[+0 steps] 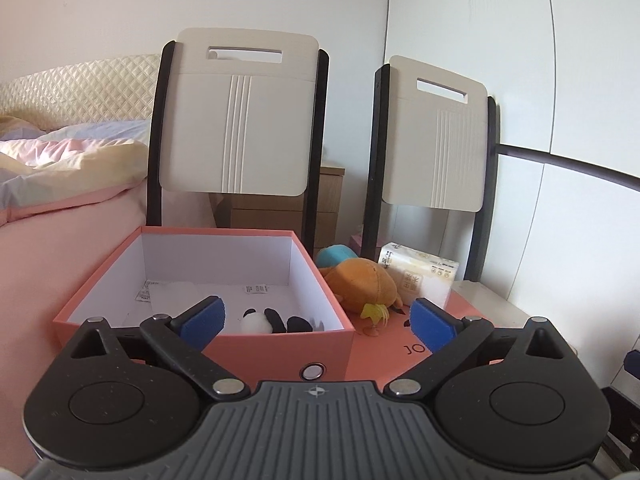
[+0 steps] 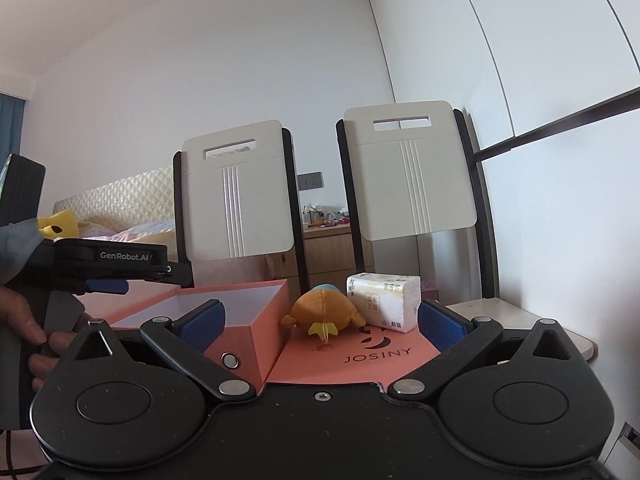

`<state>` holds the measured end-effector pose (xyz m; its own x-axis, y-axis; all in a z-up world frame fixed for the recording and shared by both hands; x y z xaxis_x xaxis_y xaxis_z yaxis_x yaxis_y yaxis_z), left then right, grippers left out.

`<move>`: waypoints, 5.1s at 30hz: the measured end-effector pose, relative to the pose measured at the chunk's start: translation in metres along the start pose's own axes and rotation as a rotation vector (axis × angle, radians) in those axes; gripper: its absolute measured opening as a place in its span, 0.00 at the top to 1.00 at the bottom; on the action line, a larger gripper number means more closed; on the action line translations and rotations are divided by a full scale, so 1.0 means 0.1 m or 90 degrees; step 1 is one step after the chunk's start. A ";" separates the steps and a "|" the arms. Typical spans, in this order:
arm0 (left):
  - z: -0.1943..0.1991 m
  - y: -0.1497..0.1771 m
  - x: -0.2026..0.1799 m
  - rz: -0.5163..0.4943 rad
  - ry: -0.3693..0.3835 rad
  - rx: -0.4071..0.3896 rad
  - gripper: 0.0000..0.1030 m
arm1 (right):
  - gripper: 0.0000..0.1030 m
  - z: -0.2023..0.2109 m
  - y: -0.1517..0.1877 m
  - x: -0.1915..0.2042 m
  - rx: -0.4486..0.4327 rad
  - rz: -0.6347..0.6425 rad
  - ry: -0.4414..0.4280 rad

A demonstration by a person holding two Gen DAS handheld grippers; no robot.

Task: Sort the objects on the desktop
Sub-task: 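Open the left gripper to drop the panda into the box, then reach the right tool to the orange plush and close on it, then lift the orange plush with the right gripper over the pink box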

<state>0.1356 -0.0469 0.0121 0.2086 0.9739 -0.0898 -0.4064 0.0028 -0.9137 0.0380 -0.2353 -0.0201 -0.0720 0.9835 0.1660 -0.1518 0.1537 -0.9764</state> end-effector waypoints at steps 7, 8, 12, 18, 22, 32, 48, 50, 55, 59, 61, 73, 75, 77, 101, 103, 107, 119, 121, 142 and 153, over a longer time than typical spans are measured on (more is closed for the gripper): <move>0.04 0.06 0.07 0.042 -0.004 -0.001 0.02 | 0.01 -0.09 -0.01 -0.01 0.001 0.007 0.000; 0.03 0.04 0.11 0.044 -0.009 -0.006 0.02 | 0.01 -0.12 -0.01 -0.02 0.002 0.008 0.002; -0.04 -0.08 0.25 0.030 -0.028 -0.020 0.02 | 0.01 -0.32 -0.05 -0.04 0.003 0.007 0.010; -0.13 -0.11 0.47 0.047 -0.041 -0.041 0.02 | 0.01 -0.61 -0.14 -0.10 -0.002 0.004 0.023; -0.12 -0.10 0.57 0.068 -0.066 -0.051 0.02 | 0.01 -0.83 -0.19 -0.15 0.000 -0.002 0.021; -0.07 -0.48 0.63 0.038 -0.112 -0.037 0.02 | 0.01 -1.22 -0.13 -0.07 0.017 0.012 -0.026; -0.21 -0.02 1.22 0.034 -0.140 -0.058 0.02 | 0.01 -1.55 -0.03 -0.01 0.083 -0.003 -0.024; -0.17 -0.02 1.29 0.041 -0.137 -0.068 0.02 | 0.01 -1.59 -0.03 0.05 0.086 0.001 -0.015; -0.13 -0.03 1.36 0.031 -0.102 -0.065 0.02 | 0.01 -1.68 -0.02 0.14 0.080 -0.051 0.005; -0.20 0.00 1.42 0.049 -0.094 -0.042 0.02 | 0.01 -1.74 0.08 0.19 0.102 -0.045 0.015; -0.22 0.02 1.44 0.056 -0.093 -0.031 0.02 | 0.01 -1.78 0.11 0.19 0.110 -0.044 0.015; -0.27 0.11 1.30 0.053 -0.067 -0.016 0.02 | 0.01 -2.09 -0.06 0.01 0.144 -0.024 0.023; -0.28 0.12 1.28 0.047 -0.066 -0.015 0.02 | 0.01 -2.20 -0.07 -0.06 0.160 -0.038 0.031; -0.29 0.13 1.28 0.045 -0.065 -0.012 0.02 | 0.02 -2.33 -0.05 -0.13 0.176 -0.056 0.038; -0.46 0.22 1.40 0.090 -0.056 0.026 0.02 | 0.05 -3.87 0.15 -0.10 0.306 -0.124 0.044; -0.48 0.24 1.41 0.095 -0.055 0.033 0.02 | 0.05 -3.91 0.18 -0.10 0.315 -0.138 0.041; -0.50 0.27 1.44 0.108 -0.056 0.044 0.02 | 0.01 -3.97 0.22 -0.09 0.334 -0.133 0.049; -0.48 0.25 1.42 0.106 -0.054 0.035 0.02 | 0.02 -4.09 0.37 -0.10 0.382 -0.090 0.070; -0.47 0.25 1.40 0.105 -0.054 0.033 0.02 | 0.08 -4.06 0.37 -0.11 0.381 -0.094 0.072; -0.44 0.27 1.32 0.101 -0.043 0.030 0.02 | 0.34 -3.11 0.18 -0.18 0.310 -0.113 0.031; -0.37 0.23 1.23 0.104 -0.027 0.019 0.02 | 0.36 -2.71 -0.12 -0.26 0.249 -0.116 0.030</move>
<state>0.1850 0.0648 -0.0347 0.1001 0.9705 -0.2195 -0.4583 -0.1509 -0.8759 0.3092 -0.2364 -0.0505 0.0344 0.9481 0.3162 -0.5207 0.2870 -0.8040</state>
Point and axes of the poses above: each gripper's, at about its wrist camera, not at the fingertips, and z roughly against the way its jaws point, x to its left, y to its underside, the point moved 9 cm from there along -z, roughly the way its jaws point, and after that the axes turned 5 degrees about x, right-handed, at the moved point
